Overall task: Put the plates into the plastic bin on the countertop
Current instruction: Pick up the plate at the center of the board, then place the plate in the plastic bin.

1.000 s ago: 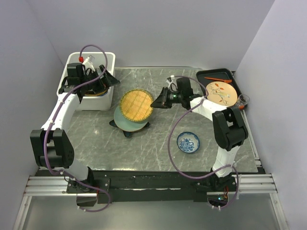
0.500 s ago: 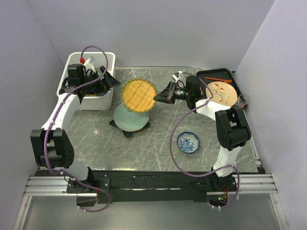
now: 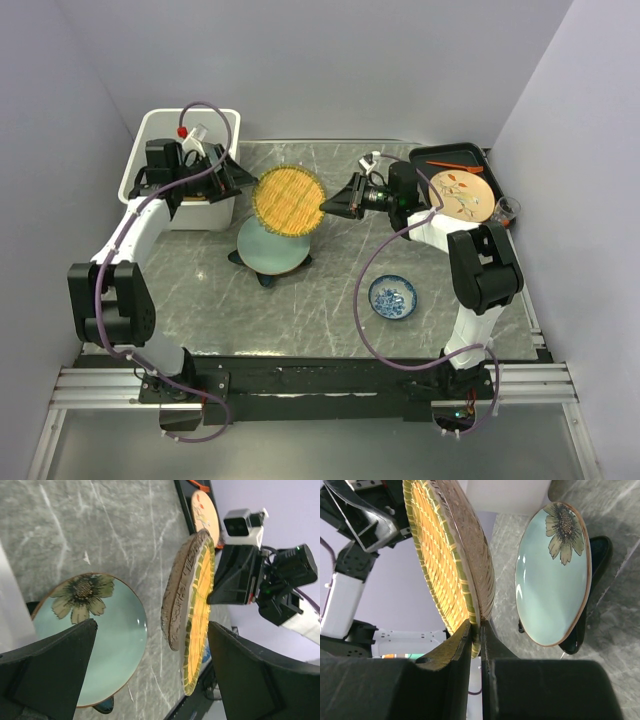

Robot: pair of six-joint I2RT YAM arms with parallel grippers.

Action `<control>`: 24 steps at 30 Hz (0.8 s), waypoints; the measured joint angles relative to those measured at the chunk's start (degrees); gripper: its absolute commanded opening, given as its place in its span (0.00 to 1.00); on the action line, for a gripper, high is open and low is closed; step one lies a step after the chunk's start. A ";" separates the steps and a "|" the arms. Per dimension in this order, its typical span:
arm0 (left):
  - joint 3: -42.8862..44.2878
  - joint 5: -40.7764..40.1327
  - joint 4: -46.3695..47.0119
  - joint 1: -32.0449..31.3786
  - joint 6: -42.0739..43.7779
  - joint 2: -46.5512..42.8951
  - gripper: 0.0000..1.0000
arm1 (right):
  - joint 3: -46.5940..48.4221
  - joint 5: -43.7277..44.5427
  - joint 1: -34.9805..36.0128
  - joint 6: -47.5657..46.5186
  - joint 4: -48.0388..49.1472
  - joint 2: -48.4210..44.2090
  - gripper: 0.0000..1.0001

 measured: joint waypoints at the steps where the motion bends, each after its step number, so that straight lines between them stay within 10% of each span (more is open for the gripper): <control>1: -0.39 0.96 0.55 0.00 -0.17 0.15 0.98 | 0.00 -0.02 0.00 0.15 0.17 0.00 0.09; 17: -1.11 6.91 3.45 -5.57 -0.63 3.58 0.91 | 0.00 -0.31 0.28 2.05 2.62 0.00 0.10; 24: -1.11 6.91 5.75 -7.15 -2.34 4.72 0.67 | 0.00 -0.81 0.74 2.62 2.75 0.00 0.10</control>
